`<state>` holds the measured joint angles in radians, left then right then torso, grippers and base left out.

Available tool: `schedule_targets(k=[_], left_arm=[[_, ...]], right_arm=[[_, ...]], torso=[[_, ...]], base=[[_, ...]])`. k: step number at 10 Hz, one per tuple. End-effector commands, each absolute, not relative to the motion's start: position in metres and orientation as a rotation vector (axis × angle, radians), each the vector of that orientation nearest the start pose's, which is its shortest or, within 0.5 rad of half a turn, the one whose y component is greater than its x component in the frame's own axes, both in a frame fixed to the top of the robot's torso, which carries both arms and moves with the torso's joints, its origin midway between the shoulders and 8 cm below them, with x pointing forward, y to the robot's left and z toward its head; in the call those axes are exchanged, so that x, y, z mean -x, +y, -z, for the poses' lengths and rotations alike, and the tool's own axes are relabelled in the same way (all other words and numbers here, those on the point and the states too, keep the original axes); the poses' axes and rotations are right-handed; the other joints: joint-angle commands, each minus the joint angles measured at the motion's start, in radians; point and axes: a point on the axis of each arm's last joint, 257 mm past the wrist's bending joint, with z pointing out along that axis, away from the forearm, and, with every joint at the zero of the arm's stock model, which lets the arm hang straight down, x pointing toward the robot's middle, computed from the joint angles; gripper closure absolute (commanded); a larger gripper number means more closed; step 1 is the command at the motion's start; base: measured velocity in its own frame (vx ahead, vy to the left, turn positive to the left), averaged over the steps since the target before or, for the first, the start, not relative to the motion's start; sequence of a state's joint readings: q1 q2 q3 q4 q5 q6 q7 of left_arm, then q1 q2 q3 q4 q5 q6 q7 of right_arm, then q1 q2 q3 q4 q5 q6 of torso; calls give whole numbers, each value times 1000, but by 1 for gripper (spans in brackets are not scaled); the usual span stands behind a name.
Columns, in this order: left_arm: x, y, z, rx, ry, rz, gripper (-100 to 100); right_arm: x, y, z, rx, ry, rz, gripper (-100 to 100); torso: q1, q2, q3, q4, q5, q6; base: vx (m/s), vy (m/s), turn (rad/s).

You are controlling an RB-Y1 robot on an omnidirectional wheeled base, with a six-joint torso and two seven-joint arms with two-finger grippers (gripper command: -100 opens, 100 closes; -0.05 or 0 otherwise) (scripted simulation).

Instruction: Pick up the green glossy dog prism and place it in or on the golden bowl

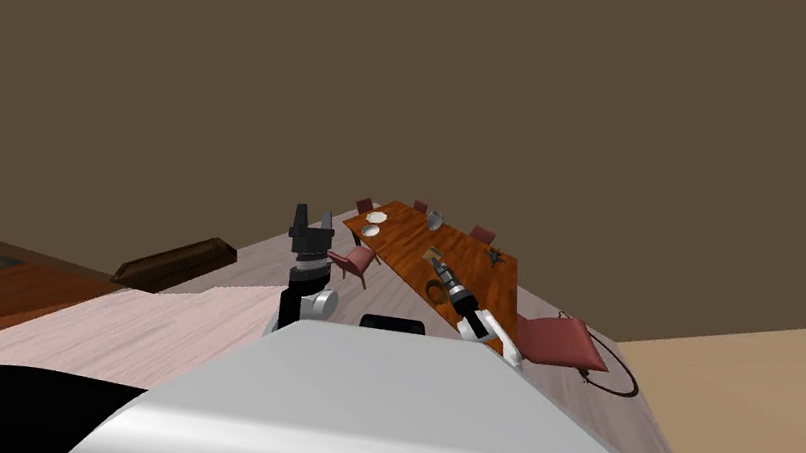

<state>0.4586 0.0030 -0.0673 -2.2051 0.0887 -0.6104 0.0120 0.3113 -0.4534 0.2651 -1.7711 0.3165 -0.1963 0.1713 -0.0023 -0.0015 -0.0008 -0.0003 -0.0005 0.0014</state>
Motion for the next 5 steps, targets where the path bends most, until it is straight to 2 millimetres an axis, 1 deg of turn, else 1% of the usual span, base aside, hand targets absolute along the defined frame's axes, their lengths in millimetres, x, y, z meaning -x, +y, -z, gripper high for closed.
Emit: schedule_targets(k=[1, 2, 3, 4, 5], left_arm=[[-344, 264, -24, 669, 503, 1462, 0], [-344, 264, -24, 669, 503, 1462, 0], [-344, 264, -24, 669, 503, 1461, 0], [-344, 264, -24, 669, 503, 1462, 0], [-344, 264, -24, 669, 503, 1461, 0]], right_arm=[[-422, -211, 296, -285, 1745, -752, -100], [-421, -213, 300, -290, 1752, -747, -100], [-417, -222, 323, -243, 1814, -686, -100], [-416, -224, 329, -249, 1824, -679, -100], [-411, -232, 347, -198, 1875, -624, -100]], torso=[[0, 0, 0, 0, 0, 0], [0, 0, 0, 0, 0, -1], [0, 0, 0, 0, 0, 0], [0, 0, 0, 0, 0, -1], [0, 0, 0, 0, 0, 0]], base=[[-8, -15, 321], [-7, -19, 153], [-8, -11, 325], [-7, -18, 172], [-6, -15, 334]])
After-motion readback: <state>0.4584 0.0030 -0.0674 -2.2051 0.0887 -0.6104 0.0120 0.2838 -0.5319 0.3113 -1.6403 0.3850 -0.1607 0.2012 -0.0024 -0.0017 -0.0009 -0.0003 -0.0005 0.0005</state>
